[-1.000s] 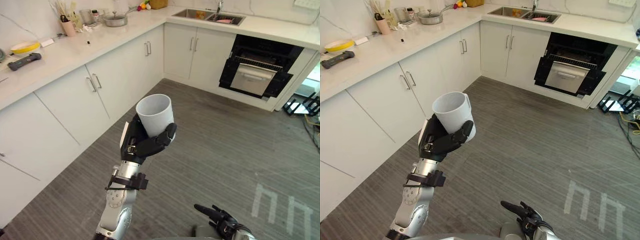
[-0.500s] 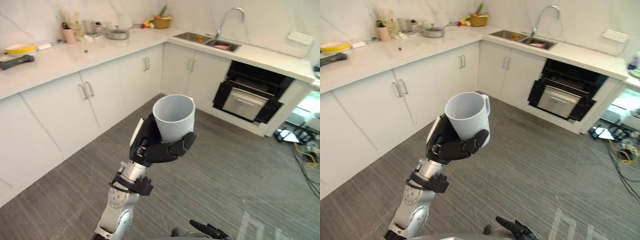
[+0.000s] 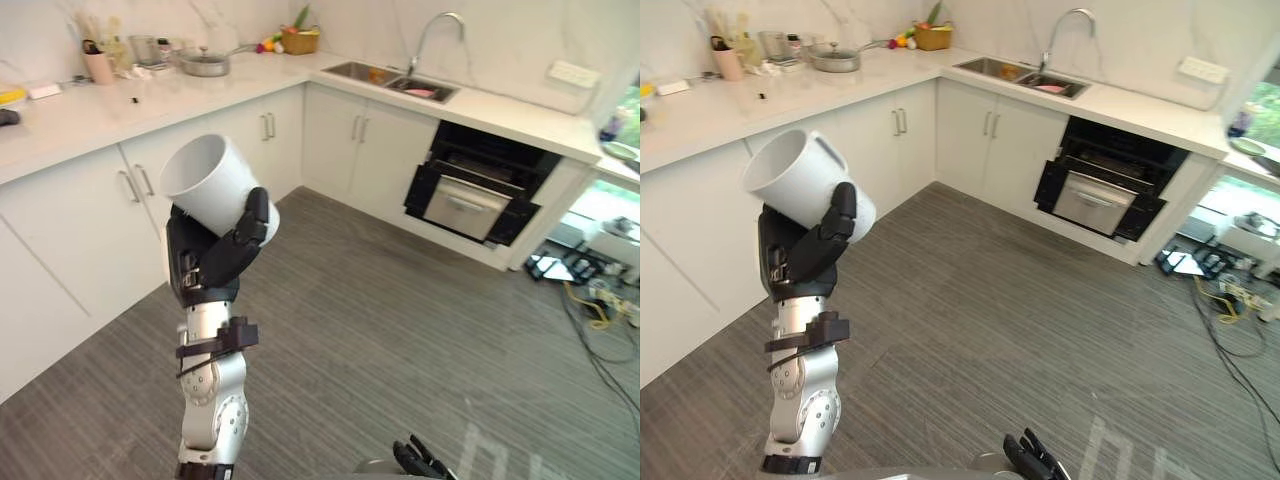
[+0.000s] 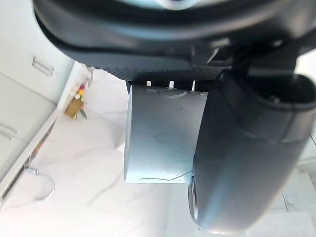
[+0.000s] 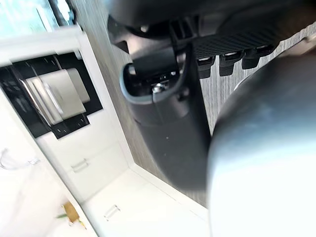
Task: Walk over to the sink, pick up the cup, carry it to the dishwasher, place the cup inside the dishwasher, then close the dishwasher door
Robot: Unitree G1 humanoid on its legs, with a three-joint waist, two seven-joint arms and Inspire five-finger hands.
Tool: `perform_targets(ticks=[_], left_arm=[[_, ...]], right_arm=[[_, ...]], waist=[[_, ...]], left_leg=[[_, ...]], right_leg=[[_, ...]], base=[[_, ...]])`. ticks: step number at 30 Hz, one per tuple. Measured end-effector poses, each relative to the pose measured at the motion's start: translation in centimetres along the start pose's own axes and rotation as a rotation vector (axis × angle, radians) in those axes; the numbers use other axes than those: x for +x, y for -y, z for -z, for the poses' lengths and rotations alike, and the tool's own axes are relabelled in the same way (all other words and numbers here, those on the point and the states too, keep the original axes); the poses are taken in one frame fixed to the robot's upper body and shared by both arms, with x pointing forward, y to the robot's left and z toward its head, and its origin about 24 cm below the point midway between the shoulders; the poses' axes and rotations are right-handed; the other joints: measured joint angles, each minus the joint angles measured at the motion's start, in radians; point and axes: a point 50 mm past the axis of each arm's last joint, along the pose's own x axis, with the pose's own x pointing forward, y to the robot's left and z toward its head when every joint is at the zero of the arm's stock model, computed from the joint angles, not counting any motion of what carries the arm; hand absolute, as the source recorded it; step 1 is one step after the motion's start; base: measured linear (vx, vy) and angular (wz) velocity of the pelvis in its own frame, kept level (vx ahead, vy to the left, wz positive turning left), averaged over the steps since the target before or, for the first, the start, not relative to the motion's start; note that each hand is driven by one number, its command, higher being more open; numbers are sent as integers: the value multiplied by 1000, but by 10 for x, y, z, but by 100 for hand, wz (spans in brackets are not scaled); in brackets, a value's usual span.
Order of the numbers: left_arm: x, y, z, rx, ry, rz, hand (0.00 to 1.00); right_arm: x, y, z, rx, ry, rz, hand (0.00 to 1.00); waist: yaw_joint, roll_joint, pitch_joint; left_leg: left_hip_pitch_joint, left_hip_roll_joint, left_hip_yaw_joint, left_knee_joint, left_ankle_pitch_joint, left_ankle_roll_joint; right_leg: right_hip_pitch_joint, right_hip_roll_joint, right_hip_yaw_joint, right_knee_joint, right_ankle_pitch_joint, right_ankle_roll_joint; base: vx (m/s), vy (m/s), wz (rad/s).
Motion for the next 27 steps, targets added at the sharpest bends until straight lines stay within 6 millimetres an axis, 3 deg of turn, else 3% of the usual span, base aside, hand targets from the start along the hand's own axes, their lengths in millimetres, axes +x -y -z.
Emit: perform_targets(ticks=[1, 3, 5, 6, 7, 8, 9, 11, 14, 16, 17, 18, 19, 21, 22, 24, 25, 26, 27], left_arm=[[0, -2, 2, 10, -9, -2, 0], [-2, -9, 5, 32, -32, -18, 0], [-3, -13, 4, 43, -33, -23, 0], [-3, -13, 4, 43, -33, -22, 0], [-3, -12, 4, 40, -31, -19, 0], [-6, -14, 4, 45, -39, -24, 0], [-8, -17, 3, 52, -43, -30, 0], [-9, -23, 3, 47, -47, -45, 0], [-12, -26, 13, 29, -100, -46, 0], [-11, -22, 18, 20, -126, 9, 0], [-9, -20, 21, 19, -153, 47, 0], [-10, -19, 26, 29, -197, 80, 0], [-11, -18, 29, 29, -217, 91, 0], [-11, -6, 35, 11, -247, 146, 0], [-10, -2, 36, 4, -247, 173, 0], [-4, 12, 38, -2, -245, 244, 0], [0, 20, 40, -14, -245, 277, 0], [2, 24, 41, -20, -248, 291, 0], [2, 25, 41, -21, -250, 293, 0]], right_arm=[[1, 1, -1, -1, -4, 1, 100], [2, 6, -8, -16, -9, 3, 100], [5, 8, -18, -28, 11, -11, 100], [5, 9, -20, -27, 18, -15, 100], [5, 12, -25, -23, 32, -18, 100], [4, 14, -25, -19, 31, -12, 100], [4, 13, -23, -12, 26, -12, 100], [6, 8, -19, 6, 26, -30, 100], [2, 13, -13, 26, 18, 12, 100], [0, 15, -10, 71, 35, 47, 100], [1, 13, -9, 102, 55, 62, 100], [-1, 14, -5, 130, 64, 80, 100], [-3, 15, -4, 146, 85, 91, 100], [-6, 17, -7, 142, 137, 104, 100], [-6, 17, -7, 142, 141, 104, 100], [-5, 12, -4, 156, 156, 101, 100], [-3, 7, -4, 183, 175, 95, 100], [-1, 2, -8, 198, 217, 90, 100], [-2, 1, -9, 189, 225, 86, 100]], waist=[[1, 3, 4], [2, 1, 8], [1, 1, 20], [3, 3, 22], [7, 18, 31], [26, 34, 29], [31, 38, 23], [23, 22, 18], [24, 20, 7], [25, 21, 4], [24, 9, 8], [20, 1, 9], [16, 2, 10], [-22, 14, 8], [-26, 15, 8], [-39, 25, 11], [-50, 48, 25], [-64, 67, 38], [-65, 67, 38]], left_leg=[[-10, -8, -6, -25, -1, -1], [-23, -72, -37, -176, -8, -14], [-24, -193, -99, -471, 5, -48], [-25, -222, -115, -549, 27, -57], [-24, -257, -141, -705, 103, -63], [-7, -264, -156, -747, 252, -70], [-3, -274, -148, -735, 263, -44], [-54, -295, -142, -560, 128, -13], [-11, -334, -127, -534, 51, 20], [23, -348, -120, -539, 10, 35], [69, -363, -117, -557, -12, 42], [147, -387, -119, -611, -22, 53], [190, -394, -119, -642, -25, 59], [330, -396, -141, -763, -16, 48], [352, -394, -144, -783, -15, 46], [406, -366, -150, -837, -19, 31], [441, -322, -149, -862, -23, 11], [473, -274, -130, -861, -35, -15], [491, -255, -109, -852, -45, -32]], right_leg=[[20, -10, -2, -17, 1, 2], [72, -45, 1, -60, 12, 30], [146, -94, 7, -137, 19, 61], [164, -103, 9, -155, 16, 69], [207, -111, 13, -189, 3, 87], [241, -112, 42, -211, -11, 111], [253, -118, 59, -224, -18, 123], [289, -139, 102, -240, -6, 149], [295, -180, 129, -154, 5, 171], [215, -198, 153, 66, 9, 236], [124, -213, 184, 300, 68, 317], [43, -232, 189, 508, 121, 324], [8, -237, 180, 591, 117, 310], [-114, -228, 97, 718, 52, 197], [-150, -221, 88, 707, 40, 180], [-261, -176, 79, 599, 14, 160], [-302, -133, 59, 466, 11, 152], [-318, -79, 43, 296, 31, 143], [-319, -55, 40, 187, 63, 126]], base=[[349, 1, 21], [306, 56, 9], [318, 167, -3], [372, 245, -9], [342, 268, -35], [374, 296, -46], [408, 275, -35], [432, 226, -1], [482, 295, 4], [334, 176, 0], [359, 146, -8], [378, 123, -8], [480, 105, 3], [400, 56, 20], [329, -23, 23], [465, -85, 16], [626, -171, 11], [544, -170, -2], [695, -241, -37]])
